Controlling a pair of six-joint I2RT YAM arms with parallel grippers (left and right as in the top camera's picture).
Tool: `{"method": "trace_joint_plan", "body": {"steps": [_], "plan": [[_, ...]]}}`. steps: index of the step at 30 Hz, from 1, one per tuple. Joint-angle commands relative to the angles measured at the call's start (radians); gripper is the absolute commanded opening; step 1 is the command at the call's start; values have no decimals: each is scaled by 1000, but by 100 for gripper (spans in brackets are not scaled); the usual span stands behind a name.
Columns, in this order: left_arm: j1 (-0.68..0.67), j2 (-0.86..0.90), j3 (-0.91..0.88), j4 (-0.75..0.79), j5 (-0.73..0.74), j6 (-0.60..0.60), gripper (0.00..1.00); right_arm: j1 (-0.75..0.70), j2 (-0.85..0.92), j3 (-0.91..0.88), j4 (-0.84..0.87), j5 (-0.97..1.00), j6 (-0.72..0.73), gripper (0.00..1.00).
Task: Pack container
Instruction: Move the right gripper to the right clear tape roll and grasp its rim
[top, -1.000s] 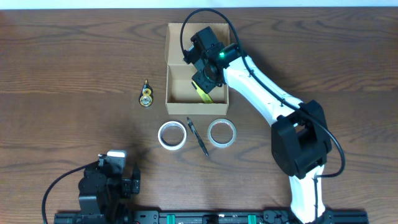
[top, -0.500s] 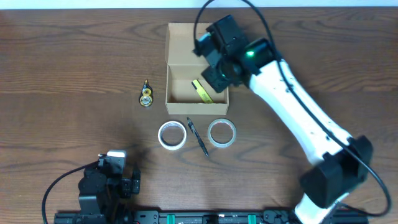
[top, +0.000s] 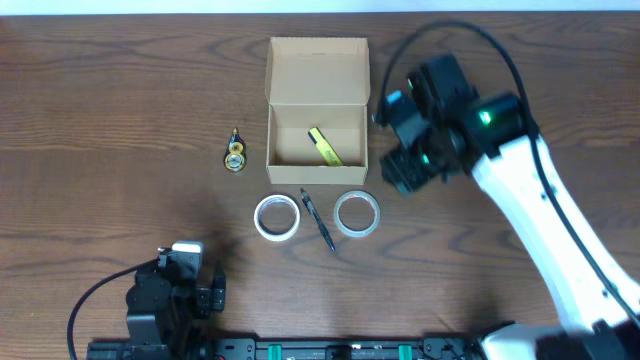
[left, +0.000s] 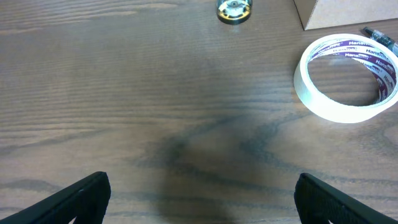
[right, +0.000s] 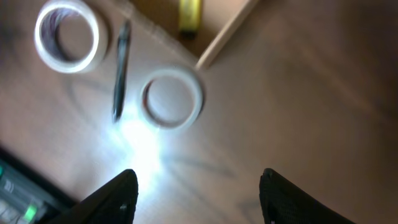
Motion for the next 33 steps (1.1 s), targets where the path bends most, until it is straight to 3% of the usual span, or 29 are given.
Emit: {"method": "trace_joint_plan", "body": {"steps": [1, 4, 8, 15, 21, 33], "plan": [[-4, -6, -17, -43, -7, 14, 95, -8, -109, -148, 33, -68, -65, 64], [-4, -6, -17, -43, -7, 14, 96, -8, -238, -316, 112, -133, -138, 72], [-4, -6, -17, -43, -7, 14, 95, -8, -290, -372, 144, -162, -165, 85], [-4, -6, -17, -43, -7, 14, 95, -7, -262, -373, 185, -161, -83, 83], [-4, -6, -17, -43, -7, 14, 95, 8, -126, -373, 188, -161, -42, 85], [-4, -6, -17, -43, -7, 14, 95, 114, 42, -373, 252, 108, 614, 85]]}}
